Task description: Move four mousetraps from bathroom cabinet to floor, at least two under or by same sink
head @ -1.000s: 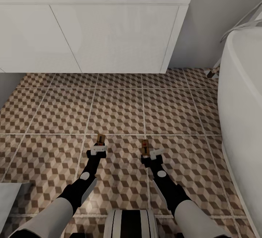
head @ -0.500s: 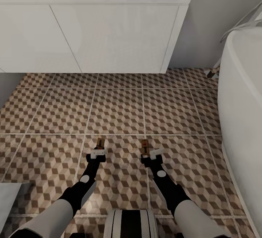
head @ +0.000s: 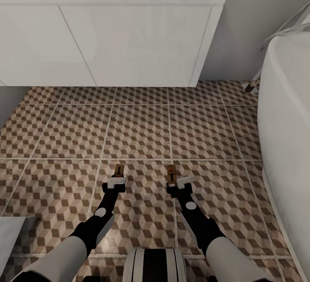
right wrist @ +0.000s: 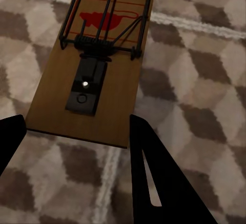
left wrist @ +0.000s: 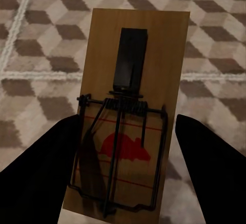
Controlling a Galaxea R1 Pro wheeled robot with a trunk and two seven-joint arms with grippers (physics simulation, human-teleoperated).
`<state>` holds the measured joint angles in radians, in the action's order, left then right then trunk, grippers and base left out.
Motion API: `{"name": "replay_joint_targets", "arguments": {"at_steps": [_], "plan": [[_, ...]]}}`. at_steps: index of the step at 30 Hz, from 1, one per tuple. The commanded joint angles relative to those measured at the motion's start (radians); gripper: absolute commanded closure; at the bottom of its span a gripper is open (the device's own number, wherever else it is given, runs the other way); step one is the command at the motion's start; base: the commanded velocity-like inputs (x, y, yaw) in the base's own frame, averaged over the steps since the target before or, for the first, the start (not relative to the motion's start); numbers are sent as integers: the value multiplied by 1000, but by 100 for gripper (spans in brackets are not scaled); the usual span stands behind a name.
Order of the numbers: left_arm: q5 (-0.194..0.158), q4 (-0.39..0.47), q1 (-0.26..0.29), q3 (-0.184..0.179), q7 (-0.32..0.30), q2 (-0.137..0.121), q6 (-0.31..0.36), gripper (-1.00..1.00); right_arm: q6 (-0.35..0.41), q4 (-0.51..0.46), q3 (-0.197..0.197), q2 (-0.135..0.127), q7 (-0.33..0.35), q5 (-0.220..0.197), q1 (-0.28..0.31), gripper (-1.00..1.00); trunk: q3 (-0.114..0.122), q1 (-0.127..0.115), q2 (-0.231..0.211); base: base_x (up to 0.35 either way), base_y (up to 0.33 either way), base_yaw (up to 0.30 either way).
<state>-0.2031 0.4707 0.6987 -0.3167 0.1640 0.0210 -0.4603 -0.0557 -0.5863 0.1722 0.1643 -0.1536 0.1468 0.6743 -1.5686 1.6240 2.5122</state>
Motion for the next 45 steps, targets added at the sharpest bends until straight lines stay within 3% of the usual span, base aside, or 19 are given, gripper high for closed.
{"name": "replay_joint_targets", "arguments": {"at_steps": [1,45], "plan": [[-9,-1,1,-8,6,-1,-4,100,-1,1,3,0,-5,5,1,100,0,0,0,0,0,0],[-9,-21,1,-8,6,15,-3,100,-1,-1,3,0,-6,5,1,100,0,0,0,0,0,0]]}}
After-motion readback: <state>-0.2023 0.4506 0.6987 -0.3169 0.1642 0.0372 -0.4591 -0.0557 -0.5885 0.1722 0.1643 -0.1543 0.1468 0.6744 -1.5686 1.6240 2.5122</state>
